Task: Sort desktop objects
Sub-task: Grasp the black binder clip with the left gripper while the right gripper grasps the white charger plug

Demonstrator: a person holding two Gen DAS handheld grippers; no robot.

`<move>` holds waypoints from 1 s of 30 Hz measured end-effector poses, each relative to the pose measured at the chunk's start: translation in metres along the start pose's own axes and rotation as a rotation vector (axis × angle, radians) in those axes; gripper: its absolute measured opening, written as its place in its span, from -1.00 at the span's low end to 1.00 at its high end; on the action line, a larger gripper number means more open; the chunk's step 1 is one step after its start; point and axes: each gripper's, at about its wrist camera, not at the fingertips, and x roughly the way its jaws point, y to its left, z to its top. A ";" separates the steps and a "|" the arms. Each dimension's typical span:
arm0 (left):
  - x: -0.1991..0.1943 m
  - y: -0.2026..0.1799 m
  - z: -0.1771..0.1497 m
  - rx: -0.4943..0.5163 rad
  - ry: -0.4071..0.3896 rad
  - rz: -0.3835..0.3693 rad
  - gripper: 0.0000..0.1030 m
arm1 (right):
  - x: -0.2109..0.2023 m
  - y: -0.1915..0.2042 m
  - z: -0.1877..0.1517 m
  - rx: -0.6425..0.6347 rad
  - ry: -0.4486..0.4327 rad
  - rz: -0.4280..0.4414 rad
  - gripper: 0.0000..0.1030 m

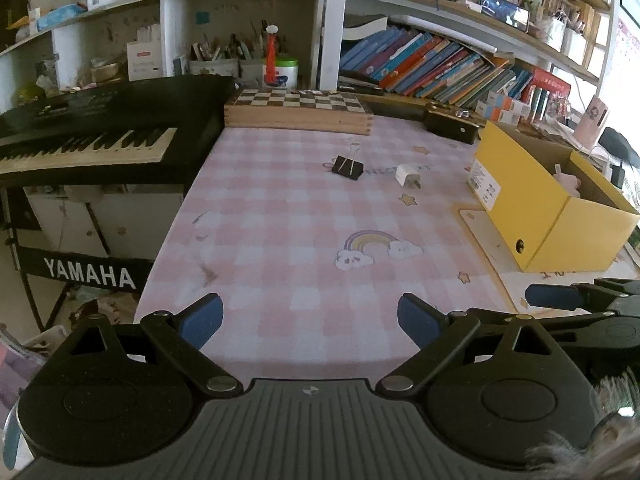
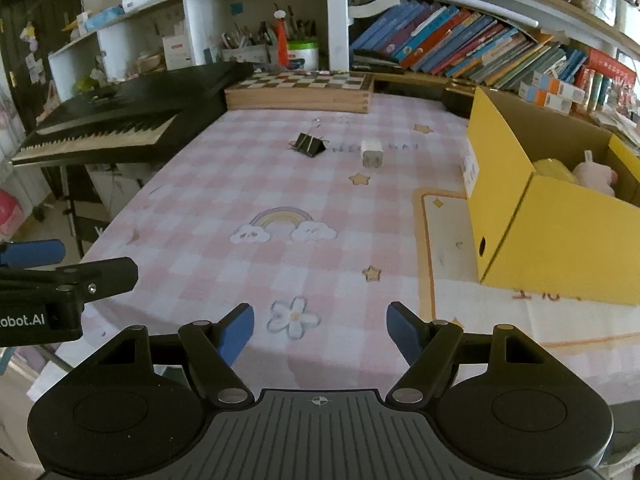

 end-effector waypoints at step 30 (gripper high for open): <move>0.136 -0.022 0.121 0.070 -0.028 0.051 0.79 | 0.123 -0.050 0.104 -0.031 -0.013 0.030 0.46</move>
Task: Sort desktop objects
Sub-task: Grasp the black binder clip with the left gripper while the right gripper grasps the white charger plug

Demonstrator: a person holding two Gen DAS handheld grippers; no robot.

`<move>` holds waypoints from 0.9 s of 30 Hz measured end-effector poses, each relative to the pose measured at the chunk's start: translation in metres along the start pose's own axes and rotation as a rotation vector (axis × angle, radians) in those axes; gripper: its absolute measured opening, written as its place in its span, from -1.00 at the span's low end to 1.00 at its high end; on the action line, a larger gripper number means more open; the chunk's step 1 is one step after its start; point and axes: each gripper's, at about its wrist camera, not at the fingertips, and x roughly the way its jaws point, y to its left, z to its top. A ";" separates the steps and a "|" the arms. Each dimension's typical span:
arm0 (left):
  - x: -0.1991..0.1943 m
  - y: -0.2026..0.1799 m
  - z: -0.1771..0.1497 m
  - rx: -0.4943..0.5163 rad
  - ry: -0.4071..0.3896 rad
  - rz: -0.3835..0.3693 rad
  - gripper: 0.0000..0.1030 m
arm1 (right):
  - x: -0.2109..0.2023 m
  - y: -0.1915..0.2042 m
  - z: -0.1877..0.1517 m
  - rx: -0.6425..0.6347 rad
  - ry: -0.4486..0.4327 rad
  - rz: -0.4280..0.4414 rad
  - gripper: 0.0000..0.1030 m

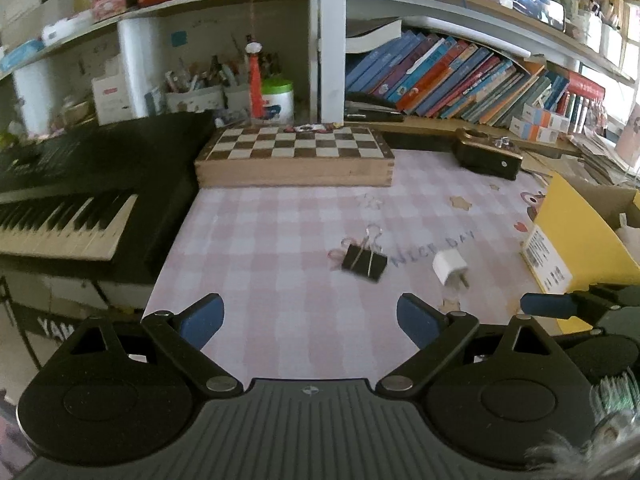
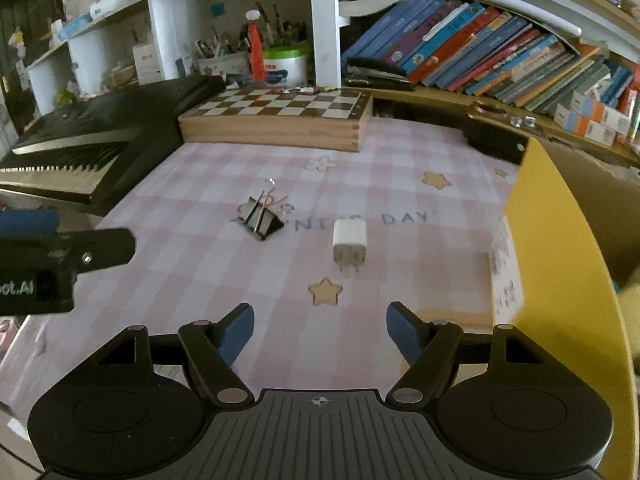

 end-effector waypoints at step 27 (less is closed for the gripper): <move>0.151 -0.032 0.040 0.278 0.194 -0.271 -0.27 | 0.067 -0.019 0.035 0.024 0.027 -0.033 0.16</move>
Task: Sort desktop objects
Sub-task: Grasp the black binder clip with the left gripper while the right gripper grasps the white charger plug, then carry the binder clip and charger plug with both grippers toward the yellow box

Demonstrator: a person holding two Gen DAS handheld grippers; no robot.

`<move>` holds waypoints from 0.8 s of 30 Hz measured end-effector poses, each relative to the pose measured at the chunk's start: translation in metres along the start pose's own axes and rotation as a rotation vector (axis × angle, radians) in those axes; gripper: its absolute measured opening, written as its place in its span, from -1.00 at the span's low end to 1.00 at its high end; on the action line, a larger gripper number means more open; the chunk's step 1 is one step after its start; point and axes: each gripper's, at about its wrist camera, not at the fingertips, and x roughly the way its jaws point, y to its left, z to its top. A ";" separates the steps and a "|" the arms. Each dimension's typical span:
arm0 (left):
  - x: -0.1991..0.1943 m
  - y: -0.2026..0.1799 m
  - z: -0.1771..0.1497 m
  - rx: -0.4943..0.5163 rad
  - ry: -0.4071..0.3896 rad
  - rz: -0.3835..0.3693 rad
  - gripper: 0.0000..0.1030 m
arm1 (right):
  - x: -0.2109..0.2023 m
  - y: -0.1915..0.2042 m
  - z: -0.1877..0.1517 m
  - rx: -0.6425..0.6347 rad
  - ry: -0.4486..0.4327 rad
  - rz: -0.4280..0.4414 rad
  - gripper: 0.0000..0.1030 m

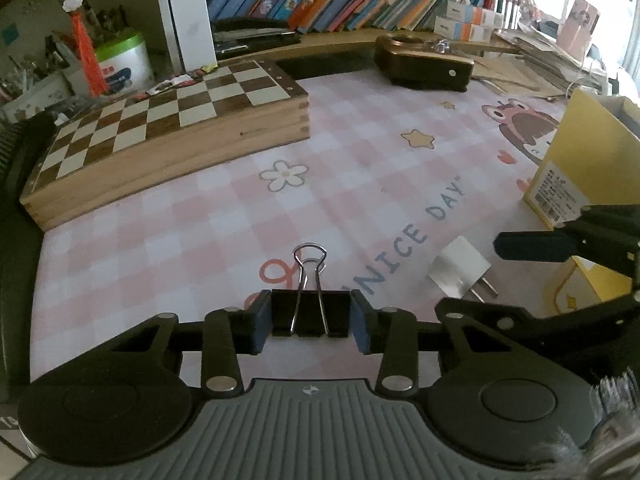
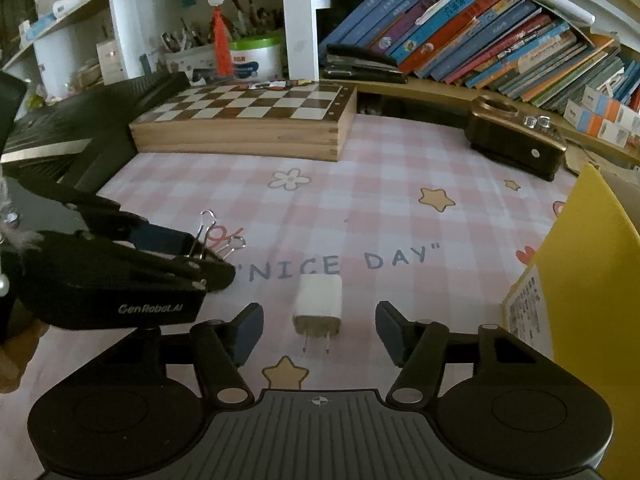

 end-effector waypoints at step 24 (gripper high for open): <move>-0.074 0.018 -0.010 -0.255 -0.134 0.052 -0.28 | 0.005 0.001 0.007 0.006 -0.026 0.007 -0.51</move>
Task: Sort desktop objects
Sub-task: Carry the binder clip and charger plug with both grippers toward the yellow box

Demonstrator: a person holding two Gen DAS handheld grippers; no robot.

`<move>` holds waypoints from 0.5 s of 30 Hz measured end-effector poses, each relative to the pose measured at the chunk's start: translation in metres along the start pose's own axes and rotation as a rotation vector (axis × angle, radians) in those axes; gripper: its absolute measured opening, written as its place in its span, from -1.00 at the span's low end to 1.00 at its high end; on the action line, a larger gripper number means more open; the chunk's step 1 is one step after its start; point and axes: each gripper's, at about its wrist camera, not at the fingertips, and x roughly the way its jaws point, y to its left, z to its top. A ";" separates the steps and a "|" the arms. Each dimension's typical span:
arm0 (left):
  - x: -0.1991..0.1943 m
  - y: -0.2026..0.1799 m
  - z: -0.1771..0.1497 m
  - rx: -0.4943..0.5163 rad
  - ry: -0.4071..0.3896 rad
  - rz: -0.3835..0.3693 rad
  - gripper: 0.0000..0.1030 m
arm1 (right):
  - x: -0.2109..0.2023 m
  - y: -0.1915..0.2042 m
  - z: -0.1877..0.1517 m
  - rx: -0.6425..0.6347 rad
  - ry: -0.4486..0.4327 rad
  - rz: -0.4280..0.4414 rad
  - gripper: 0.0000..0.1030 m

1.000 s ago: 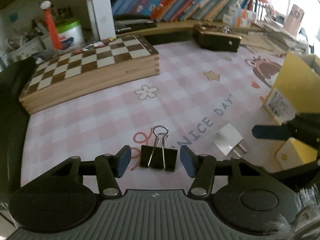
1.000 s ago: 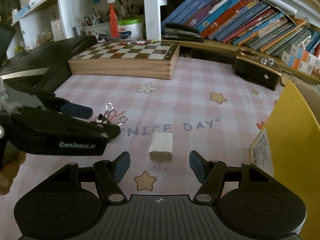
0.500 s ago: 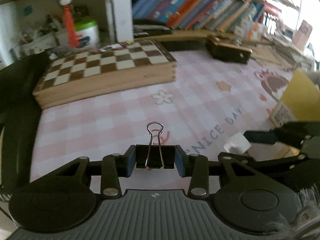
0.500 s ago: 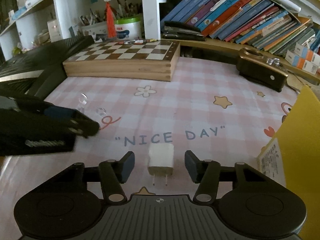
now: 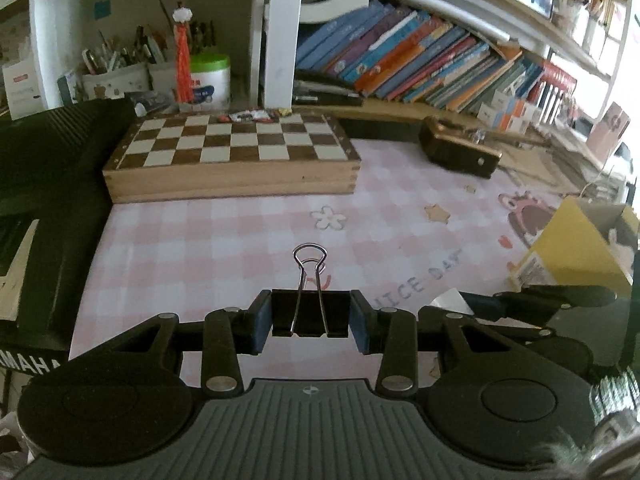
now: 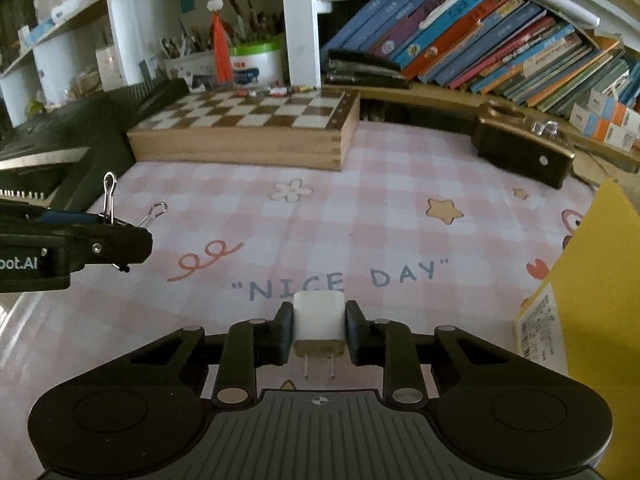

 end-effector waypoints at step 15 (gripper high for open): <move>-0.076 -0.011 -0.016 -0.059 -0.073 -0.033 -0.28 | -0.073 0.000 -0.008 0.000 -0.070 0.064 -0.51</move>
